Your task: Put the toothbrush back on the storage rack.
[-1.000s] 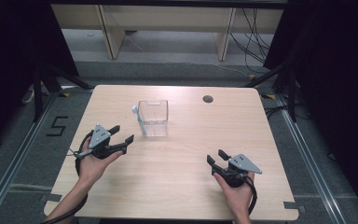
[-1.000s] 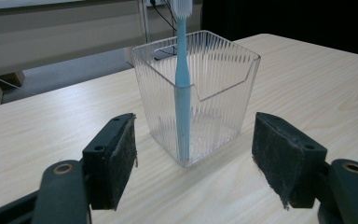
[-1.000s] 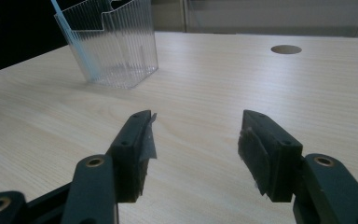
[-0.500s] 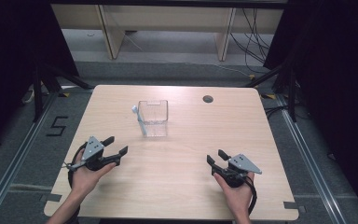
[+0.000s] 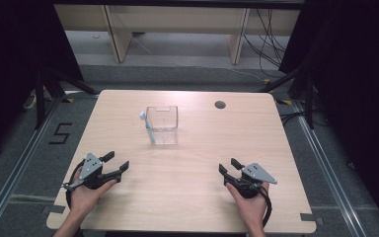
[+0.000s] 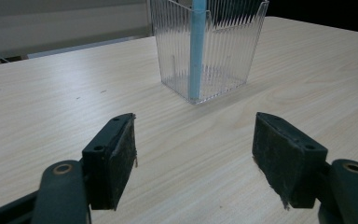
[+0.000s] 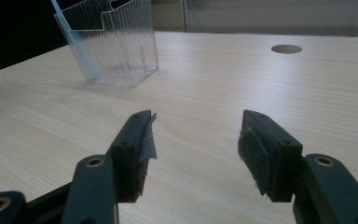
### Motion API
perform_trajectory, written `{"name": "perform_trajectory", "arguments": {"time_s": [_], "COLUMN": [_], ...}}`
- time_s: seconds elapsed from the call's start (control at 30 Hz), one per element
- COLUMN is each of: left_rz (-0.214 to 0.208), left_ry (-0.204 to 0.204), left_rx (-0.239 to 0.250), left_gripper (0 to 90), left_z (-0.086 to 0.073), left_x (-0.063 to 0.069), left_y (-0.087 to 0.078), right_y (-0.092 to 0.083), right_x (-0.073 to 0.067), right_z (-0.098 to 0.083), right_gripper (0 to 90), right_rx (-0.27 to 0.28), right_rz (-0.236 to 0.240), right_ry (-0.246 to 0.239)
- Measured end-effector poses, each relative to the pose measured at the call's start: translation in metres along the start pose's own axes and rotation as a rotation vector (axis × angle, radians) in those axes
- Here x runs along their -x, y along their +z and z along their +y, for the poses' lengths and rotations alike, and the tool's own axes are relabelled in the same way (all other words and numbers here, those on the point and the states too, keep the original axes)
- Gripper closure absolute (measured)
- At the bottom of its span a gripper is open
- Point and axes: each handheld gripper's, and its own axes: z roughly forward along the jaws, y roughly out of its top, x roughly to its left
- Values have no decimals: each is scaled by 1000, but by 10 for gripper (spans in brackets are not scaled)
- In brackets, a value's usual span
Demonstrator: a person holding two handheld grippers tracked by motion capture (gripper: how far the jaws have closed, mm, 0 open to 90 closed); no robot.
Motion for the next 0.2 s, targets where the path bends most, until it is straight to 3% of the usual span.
{"name": "perform_trajectory", "arguments": {"time_s": [0.07, 0.13, 0.17, 0.2], "left_rz": [12, 5, 17, 17], "left_ry": [-4, -4, -6, -6], "left_rx": [-17, 4, -13, -13], "left_gripper": [297, 297, 297, 300], "left_z": [-3, -7, -7, -7], "left_x": [1, 1, 1, 1], "left_y": [-2, -1, -2, -2], "right_y": [0, -1, 0, 0], "right_x": [0, 0, 0, -2], "right_z": [0, 0, 1, 1], "right_gripper": [448, 448, 448, 448], "right_rx": [-3, -5, -4, 0], "right_rz": [-7, -12, -7, 1], "right_ry": [-5, -7, -6, 11]}}
